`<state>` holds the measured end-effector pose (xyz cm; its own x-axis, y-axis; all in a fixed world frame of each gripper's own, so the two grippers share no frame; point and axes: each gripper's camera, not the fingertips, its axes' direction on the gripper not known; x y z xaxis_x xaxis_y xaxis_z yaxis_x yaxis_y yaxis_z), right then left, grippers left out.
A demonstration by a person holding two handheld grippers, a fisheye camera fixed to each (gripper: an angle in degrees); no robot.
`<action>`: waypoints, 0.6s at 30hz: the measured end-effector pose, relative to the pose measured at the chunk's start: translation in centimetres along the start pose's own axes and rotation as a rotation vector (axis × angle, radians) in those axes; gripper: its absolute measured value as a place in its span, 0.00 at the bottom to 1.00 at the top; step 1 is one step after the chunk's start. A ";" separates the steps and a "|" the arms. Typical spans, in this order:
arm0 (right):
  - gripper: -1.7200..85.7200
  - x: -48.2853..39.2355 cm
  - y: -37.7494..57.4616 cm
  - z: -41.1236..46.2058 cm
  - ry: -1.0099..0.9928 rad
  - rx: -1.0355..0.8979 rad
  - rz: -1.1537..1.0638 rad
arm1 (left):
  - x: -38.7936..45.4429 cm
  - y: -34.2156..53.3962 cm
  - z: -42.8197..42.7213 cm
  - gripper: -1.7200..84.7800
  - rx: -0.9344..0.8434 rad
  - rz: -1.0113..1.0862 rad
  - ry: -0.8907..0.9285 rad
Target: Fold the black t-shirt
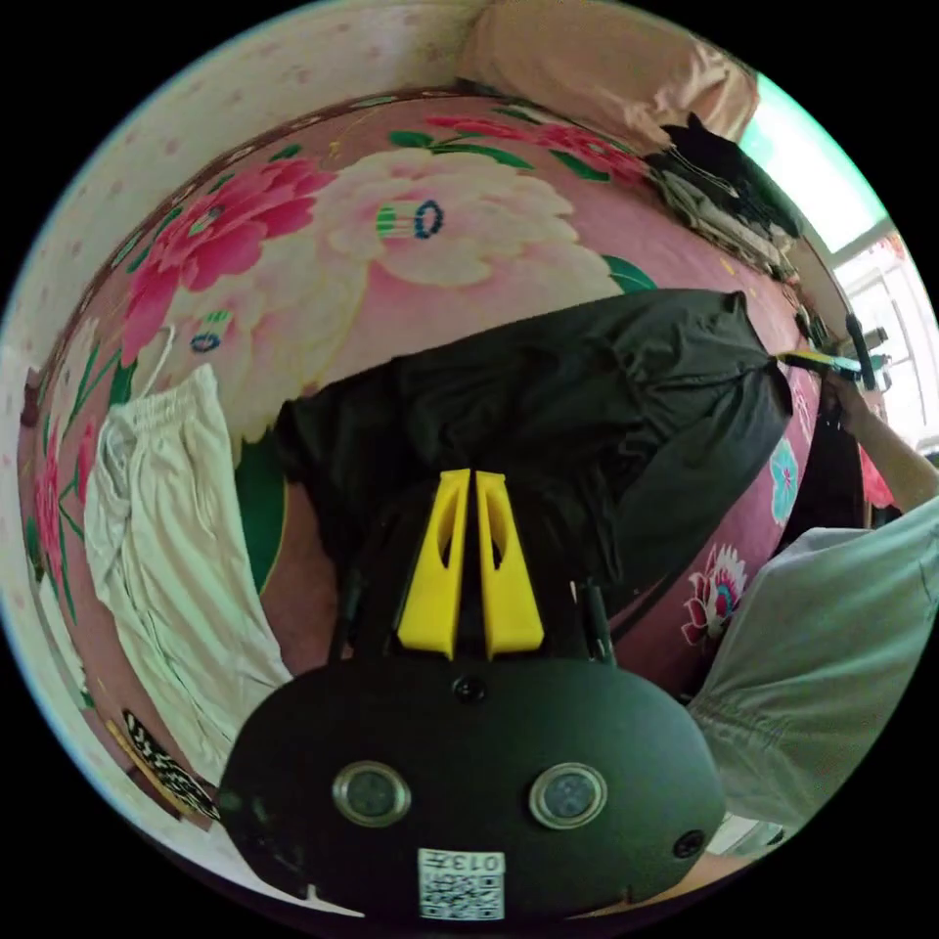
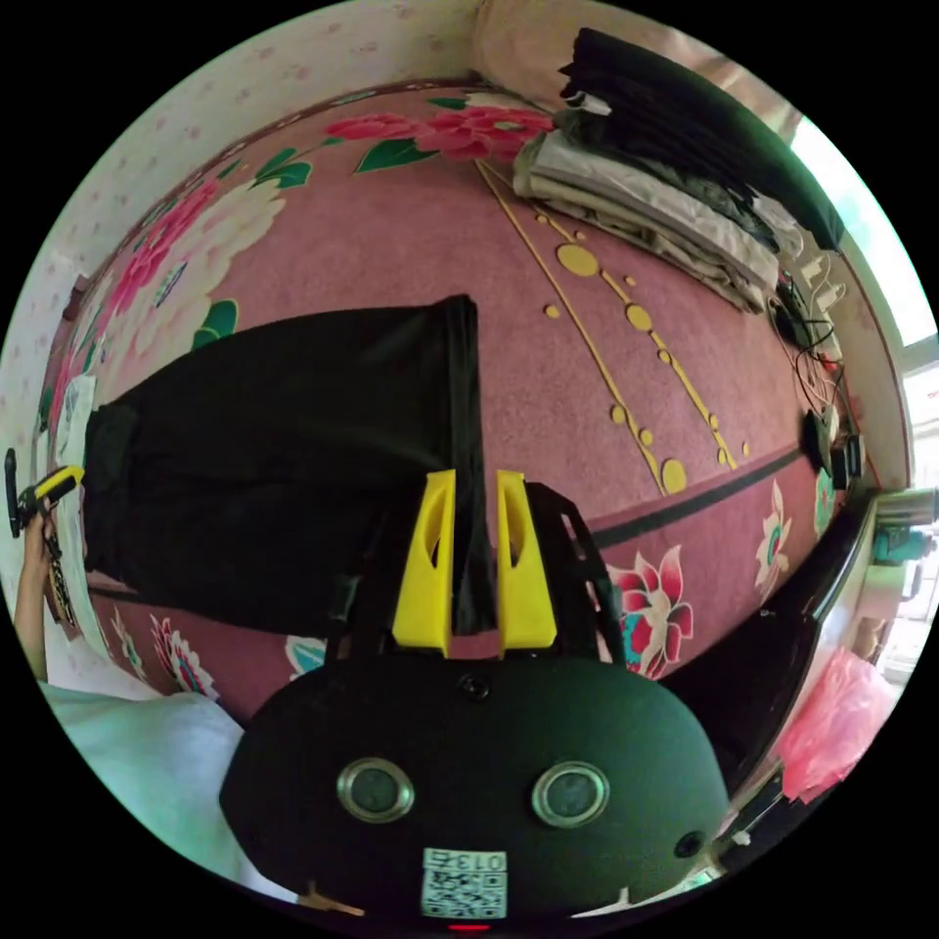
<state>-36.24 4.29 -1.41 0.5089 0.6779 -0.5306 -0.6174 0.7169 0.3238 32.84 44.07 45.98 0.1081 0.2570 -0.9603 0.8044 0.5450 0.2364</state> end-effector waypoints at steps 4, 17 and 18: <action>0.10 2.5 -1.3 0.7 -0.042 0.079 -0.035 | 8.3 -4.9 3.0 0.05 0.024 0.210 0.018; 0.11 7.8 -5.7 4.6 -0.096 0.072 -0.251 | 34.8 -13.6 17.9 0.12 -0.009 0.781 0.130; 0.11 8.0 -5.7 4.9 -0.093 0.069 -0.254 | 35.1 -13.9 18.5 0.12 -0.014 0.780 0.134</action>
<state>-25.71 6.39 -3.68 0.6968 0.4851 -0.5283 -0.4225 0.8728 0.2443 36.24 30.72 6.22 0.5660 0.6624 -0.4909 0.5179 0.1776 0.8368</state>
